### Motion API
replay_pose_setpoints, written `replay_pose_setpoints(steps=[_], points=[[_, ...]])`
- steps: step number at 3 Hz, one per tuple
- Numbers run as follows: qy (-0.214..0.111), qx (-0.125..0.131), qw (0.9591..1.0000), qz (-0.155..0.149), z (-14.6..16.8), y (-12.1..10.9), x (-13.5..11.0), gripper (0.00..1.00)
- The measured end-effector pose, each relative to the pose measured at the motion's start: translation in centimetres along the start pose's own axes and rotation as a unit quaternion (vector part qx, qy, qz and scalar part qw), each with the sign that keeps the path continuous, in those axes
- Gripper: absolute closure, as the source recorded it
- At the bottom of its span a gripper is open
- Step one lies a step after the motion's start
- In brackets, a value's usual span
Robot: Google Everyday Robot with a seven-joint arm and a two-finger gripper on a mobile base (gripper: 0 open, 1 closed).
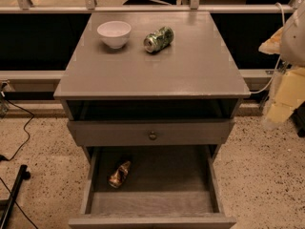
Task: Pick orange can from middle drawer and place on counter
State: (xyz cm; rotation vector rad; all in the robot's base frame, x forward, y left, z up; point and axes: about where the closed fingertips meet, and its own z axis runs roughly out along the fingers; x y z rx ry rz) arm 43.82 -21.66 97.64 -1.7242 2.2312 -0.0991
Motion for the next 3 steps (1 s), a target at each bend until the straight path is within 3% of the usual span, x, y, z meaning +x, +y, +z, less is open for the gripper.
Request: replay_pose_setpoints(steps=[1, 2, 3], points=[[0.0, 0.0, 1.0, 0.0, 0.0, 0.0, 0.0, 0.0], [-0.004, 0.01, 0.9997, -0.021, 2.6, 0.3, -1.2, 0.0], [-0.027, 0.009, 0.9952, -0.094, 8.1, 3.2, -4.4, 0.0]])
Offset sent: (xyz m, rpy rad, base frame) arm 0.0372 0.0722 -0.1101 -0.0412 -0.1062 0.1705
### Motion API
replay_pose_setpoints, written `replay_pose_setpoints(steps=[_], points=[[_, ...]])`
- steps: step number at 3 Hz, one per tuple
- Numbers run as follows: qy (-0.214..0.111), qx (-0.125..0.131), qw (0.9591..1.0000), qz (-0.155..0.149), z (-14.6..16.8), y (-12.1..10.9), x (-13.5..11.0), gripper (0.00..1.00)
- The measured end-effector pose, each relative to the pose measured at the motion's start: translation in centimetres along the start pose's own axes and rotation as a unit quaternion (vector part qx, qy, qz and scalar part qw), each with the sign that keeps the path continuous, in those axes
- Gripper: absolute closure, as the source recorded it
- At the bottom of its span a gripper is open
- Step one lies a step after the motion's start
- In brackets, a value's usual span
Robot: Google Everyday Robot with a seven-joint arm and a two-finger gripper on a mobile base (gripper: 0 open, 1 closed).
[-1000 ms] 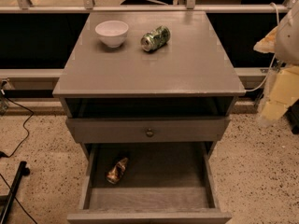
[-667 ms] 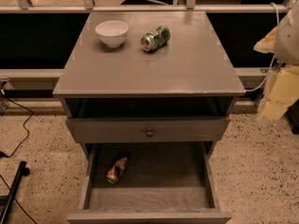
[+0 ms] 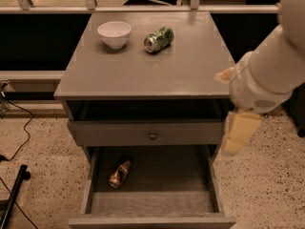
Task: Pick orange can from middle drawer and place on counter
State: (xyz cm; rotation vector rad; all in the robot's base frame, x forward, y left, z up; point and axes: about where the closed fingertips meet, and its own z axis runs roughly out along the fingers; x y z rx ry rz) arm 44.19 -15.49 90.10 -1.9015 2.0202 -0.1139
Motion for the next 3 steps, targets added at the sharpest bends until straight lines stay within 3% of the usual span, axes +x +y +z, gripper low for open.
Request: replay_pose_setpoints(steps=[1, 2, 3], points=[[-0.049, -0.014, 0.9971, -0.057, 5.7, 4.5, -2.0, 0.0], [-0.066, -0.015, 0.9948, -0.076, 8.5, 6.5, -2.2, 0.0], [-0.045, -0.03, 0.9897, -0.133, 10.3, 6.8, -4.3, 0.0]])
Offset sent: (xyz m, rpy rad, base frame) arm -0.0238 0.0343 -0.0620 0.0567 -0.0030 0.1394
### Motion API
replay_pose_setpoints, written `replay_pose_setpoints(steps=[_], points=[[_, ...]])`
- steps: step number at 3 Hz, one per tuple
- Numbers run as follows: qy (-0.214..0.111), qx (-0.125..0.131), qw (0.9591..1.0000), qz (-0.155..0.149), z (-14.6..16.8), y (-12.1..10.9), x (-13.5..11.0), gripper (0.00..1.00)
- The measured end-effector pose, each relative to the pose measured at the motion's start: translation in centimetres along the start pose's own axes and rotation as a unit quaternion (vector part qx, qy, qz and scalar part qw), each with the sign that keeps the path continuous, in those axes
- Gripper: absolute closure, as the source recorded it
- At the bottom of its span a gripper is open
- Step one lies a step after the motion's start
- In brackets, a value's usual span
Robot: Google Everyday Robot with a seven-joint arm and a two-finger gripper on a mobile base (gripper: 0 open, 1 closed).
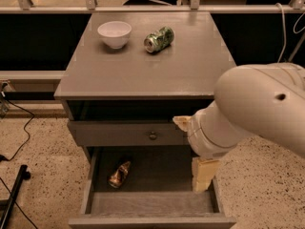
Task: Pick orange can from middle drawer and place on counter
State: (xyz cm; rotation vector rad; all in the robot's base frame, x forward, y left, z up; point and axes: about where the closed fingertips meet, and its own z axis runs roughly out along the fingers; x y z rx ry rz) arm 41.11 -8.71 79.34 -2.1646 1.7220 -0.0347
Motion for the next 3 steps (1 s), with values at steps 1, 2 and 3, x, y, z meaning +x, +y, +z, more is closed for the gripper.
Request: replay_pose_setpoints(steps=[1, 2, 3], points=[[0.013, -0.028, 0.9945, -0.1, 7.1, -0.6, -3.9, 0.0], [0.008, -0.031, 0.9789, -0.202, 15.6, -1.0, -6.5, 0.0], [0.017, -0.009, 0.968, -0.25, 17.5, -2.5, -7.0, 0.0]])
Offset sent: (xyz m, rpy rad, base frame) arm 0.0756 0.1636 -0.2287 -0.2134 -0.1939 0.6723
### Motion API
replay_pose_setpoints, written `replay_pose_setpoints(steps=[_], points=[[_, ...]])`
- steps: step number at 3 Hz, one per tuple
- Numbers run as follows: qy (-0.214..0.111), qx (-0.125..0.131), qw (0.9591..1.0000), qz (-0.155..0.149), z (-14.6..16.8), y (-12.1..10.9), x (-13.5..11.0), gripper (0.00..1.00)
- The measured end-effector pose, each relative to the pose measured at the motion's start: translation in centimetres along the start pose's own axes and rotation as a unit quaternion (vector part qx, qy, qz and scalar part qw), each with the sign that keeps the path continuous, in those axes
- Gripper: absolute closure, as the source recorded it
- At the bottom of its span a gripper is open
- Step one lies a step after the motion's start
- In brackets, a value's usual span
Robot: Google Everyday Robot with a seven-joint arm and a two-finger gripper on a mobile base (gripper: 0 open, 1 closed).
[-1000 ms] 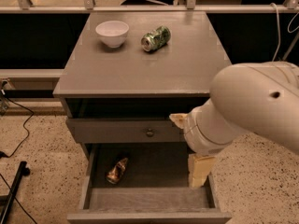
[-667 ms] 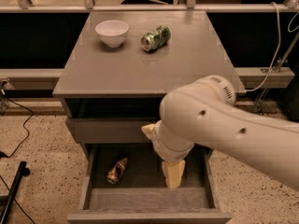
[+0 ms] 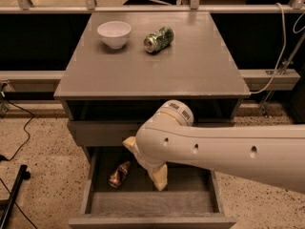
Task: Pick orange can from middle drawer and place on counter
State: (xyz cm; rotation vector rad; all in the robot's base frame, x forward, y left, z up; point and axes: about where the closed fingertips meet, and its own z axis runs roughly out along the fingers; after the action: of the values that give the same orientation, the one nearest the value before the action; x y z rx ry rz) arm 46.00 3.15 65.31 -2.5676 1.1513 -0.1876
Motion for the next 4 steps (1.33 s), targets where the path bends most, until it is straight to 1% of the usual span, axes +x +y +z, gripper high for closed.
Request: replay_pose_setpoints(steps=[1, 2, 3, 4], points=[[0.003, -0.002, 1.0, 0.001, -0.2, 0.2, 0.2, 0.0], [0.001, -0.023, 0.9989, -0.041, 1.3, -0.7, -0.6, 0.0], [-0.019, -0.029, 0.9938, -0.105, 6.1, -1.1, -1.7, 0.0], [-0.034, -0.014, 0.9907, -0.131, 11.9, -0.9, -1.6, 0.0]])
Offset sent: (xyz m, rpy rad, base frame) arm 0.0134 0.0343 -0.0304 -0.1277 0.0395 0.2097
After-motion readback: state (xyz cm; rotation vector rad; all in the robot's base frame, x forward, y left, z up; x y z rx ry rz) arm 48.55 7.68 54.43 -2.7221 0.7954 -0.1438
